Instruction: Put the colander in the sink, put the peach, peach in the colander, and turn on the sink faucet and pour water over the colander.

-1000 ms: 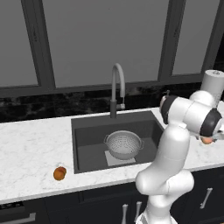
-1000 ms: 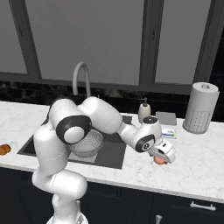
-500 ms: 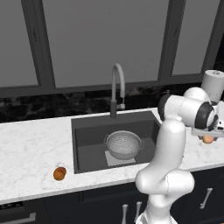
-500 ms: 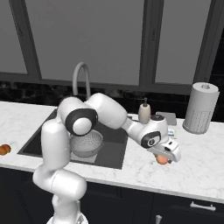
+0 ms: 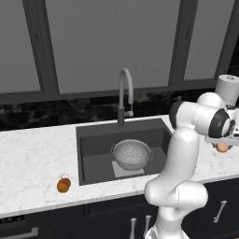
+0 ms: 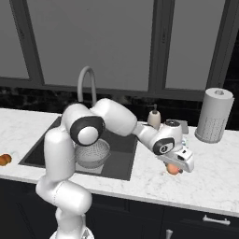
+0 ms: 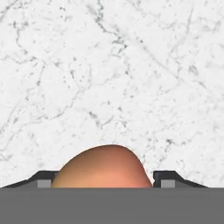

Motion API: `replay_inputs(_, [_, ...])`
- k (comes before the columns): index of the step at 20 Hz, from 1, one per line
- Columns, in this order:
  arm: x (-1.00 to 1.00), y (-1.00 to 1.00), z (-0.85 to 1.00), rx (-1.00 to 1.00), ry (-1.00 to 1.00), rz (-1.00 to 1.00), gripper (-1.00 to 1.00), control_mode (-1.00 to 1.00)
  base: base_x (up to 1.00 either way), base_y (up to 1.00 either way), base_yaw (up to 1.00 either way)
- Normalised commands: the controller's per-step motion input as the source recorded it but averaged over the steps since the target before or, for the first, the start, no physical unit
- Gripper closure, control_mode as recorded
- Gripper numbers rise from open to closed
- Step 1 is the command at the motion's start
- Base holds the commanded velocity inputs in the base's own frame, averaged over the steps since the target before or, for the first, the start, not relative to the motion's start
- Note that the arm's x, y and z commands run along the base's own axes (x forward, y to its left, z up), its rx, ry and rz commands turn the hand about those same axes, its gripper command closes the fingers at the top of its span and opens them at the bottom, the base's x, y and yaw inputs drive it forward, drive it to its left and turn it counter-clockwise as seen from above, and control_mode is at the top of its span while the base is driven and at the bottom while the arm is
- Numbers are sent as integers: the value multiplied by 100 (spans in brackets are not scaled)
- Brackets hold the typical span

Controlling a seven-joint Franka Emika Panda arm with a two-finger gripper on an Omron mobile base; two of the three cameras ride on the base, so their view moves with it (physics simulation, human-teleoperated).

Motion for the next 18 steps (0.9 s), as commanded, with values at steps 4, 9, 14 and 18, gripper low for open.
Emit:
replay_inputs(4, [-23,83,23,0,-16,5,100,-100,0,0,0])
replay_inputs(9, [-9,100,26,-8,-13,13,100,-100,0,0,0])
replay_inputs(14, [0,100,20,-7,0,19,100,-100,0,0,0])
replay_inputs(18, [1,100,23,-1,0,26,100,-100,0,0,0])
